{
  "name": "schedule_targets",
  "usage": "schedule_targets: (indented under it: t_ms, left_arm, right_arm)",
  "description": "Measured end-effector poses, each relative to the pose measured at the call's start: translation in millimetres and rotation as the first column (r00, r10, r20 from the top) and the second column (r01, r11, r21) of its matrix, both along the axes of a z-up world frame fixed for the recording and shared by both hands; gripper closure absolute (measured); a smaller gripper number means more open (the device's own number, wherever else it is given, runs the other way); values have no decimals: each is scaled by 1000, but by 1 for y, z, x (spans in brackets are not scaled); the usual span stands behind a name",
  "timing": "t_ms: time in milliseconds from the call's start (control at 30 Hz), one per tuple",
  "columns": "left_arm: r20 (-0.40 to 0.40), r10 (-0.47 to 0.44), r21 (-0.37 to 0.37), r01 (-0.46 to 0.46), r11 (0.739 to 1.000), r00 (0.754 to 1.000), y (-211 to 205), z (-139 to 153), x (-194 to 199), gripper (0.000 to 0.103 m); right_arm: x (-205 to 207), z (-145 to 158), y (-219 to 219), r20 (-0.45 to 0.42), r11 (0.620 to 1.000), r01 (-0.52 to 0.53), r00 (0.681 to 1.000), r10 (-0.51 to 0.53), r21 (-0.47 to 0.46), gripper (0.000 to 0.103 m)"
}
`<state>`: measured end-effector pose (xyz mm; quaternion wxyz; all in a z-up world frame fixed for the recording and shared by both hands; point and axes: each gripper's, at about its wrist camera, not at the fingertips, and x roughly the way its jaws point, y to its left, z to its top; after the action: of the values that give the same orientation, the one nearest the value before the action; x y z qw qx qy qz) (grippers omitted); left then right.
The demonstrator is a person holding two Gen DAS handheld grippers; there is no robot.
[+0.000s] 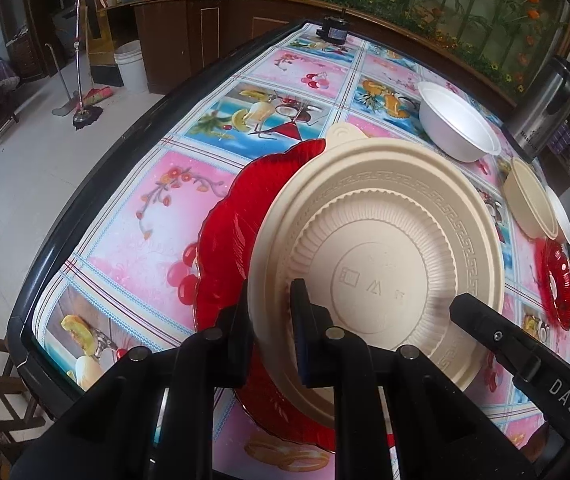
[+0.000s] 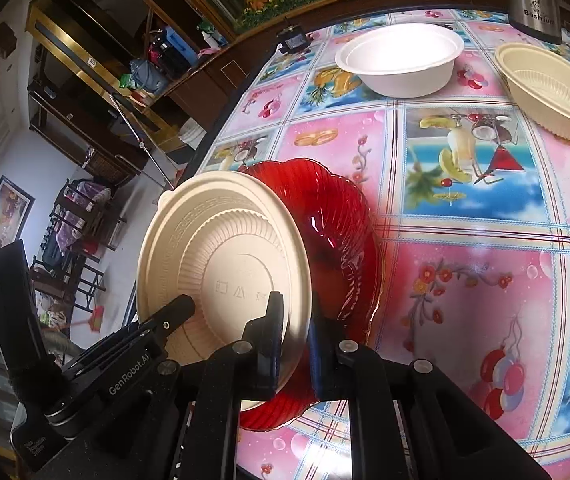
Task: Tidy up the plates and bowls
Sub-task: 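Carry the beige bowl over the red bowl, lower it inside, release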
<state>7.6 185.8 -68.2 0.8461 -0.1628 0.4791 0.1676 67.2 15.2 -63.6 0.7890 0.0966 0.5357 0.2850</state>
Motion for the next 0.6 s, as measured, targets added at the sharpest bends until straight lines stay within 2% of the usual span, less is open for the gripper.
schedule_targets:
  t_ms: [600]
  left_arm:
    - [-17, 27, 1, -27, 1000, 999, 6, -5, 7, 88]
  right_arm:
    - [8, -10, 6, -21, 1000, -1, 1000, 1, -9, 87]
